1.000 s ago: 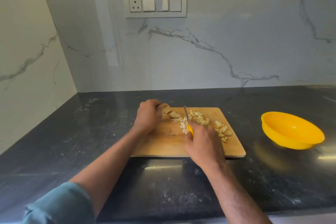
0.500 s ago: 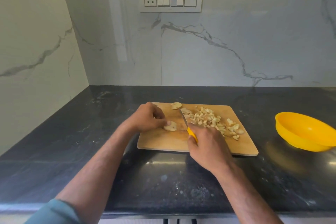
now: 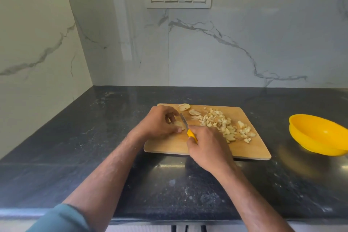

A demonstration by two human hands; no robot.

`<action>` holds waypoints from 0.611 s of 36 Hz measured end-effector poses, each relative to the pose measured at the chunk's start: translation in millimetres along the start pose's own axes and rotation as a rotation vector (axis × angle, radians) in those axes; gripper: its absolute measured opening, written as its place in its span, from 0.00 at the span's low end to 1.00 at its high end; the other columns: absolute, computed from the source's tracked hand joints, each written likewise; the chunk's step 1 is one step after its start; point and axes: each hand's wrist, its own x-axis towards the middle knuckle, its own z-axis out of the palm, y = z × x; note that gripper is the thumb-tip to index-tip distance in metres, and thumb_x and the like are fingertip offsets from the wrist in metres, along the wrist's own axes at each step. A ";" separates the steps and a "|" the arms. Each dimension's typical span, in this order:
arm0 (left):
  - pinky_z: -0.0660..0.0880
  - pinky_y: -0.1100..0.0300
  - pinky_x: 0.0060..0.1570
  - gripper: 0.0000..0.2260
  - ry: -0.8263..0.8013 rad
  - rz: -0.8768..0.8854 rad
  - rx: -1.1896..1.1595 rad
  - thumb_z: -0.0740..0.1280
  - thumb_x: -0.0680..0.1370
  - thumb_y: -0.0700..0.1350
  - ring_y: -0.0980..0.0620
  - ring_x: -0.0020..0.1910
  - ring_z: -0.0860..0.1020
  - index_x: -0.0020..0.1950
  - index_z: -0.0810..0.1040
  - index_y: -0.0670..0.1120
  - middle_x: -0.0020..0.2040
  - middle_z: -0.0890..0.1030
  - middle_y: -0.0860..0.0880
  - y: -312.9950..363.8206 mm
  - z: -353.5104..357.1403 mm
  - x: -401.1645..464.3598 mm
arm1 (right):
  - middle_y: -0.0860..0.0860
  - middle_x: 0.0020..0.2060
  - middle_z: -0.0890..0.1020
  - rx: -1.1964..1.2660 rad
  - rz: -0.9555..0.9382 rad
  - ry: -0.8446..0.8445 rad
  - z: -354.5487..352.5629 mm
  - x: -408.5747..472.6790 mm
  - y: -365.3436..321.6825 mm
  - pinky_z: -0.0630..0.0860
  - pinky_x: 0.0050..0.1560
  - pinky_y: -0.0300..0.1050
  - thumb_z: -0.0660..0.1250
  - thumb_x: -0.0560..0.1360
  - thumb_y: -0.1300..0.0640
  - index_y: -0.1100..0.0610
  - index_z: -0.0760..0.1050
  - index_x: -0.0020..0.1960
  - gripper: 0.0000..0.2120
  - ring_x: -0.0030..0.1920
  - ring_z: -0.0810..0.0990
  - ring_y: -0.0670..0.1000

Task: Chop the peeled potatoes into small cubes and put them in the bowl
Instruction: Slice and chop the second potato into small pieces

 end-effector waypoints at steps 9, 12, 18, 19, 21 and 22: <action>0.75 0.71 0.44 0.27 -0.011 0.034 -0.042 0.81 0.70 0.46 0.55 0.44 0.80 0.67 0.80 0.50 0.45 0.82 0.55 -1.9 -2.0 0.6 | 0.49 0.48 0.86 -0.023 -0.020 -0.029 3.4 6.0 -0.3 0.56 0.27 0.29 0.63 0.79 0.54 0.52 0.75 0.71 0.20 0.29 0.68 0.40; 0.74 0.70 0.44 0.26 0.001 0.024 -0.051 0.81 0.70 0.46 0.55 0.43 0.80 0.67 0.80 0.49 0.45 0.82 0.54 -1.6 -0.1 0.4 | 0.49 0.45 0.86 -0.028 -0.017 -0.044 3.3 7.9 -0.9 0.58 0.27 0.32 0.63 0.79 0.54 0.52 0.75 0.71 0.20 0.29 0.69 0.41; 0.78 0.63 0.50 0.25 0.019 0.010 -0.031 0.80 0.72 0.47 0.54 0.46 0.80 0.68 0.79 0.49 0.47 0.82 0.54 -0.4 2.8 0.8 | 0.49 0.43 0.85 -0.042 -0.004 -0.072 3.4 10.9 -4.4 0.71 0.31 0.39 0.63 0.78 0.54 0.51 0.77 0.68 0.19 0.33 0.77 0.47; 0.79 0.62 0.51 0.25 0.019 0.012 -0.028 0.80 0.72 0.47 0.54 0.46 0.80 0.68 0.80 0.49 0.47 0.82 0.53 -0.1 2.9 0.8 | 0.49 0.42 0.84 -0.053 0.001 -0.076 3.6 11.4 -4.9 0.74 0.33 0.41 0.63 0.78 0.54 0.51 0.77 0.68 0.18 0.35 0.78 0.48; 0.79 0.61 0.51 0.24 0.022 0.017 -0.023 0.79 0.72 0.47 0.55 0.46 0.80 0.67 0.81 0.49 0.47 0.82 0.53 0.0 3.3 0.4 | 0.48 0.41 0.83 -0.063 0.008 -0.082 4.0 12.0 -5.7 0.75 0.34 0.42 0.63 0.79 0.53 0.50 0.77 0.67 0.18 0.36 0.78 0.48; 0.78 0.63 0.50 0.23 0.023 0.017 -0.022 0.79 0.72 0.47 0.56 0.45 0.79 0.66 0.81 0.50 0.47 0.82 0.53 0.0 3.4 0.2 | 0.47 0.39 0.82 -0.062 0.009 -0.084 4.2 12.0 -6.0 0.73 0.32 0.41 0.63 0.79 0.53 0.50 0.78 0.67 0.17 0.34 0.77 0.47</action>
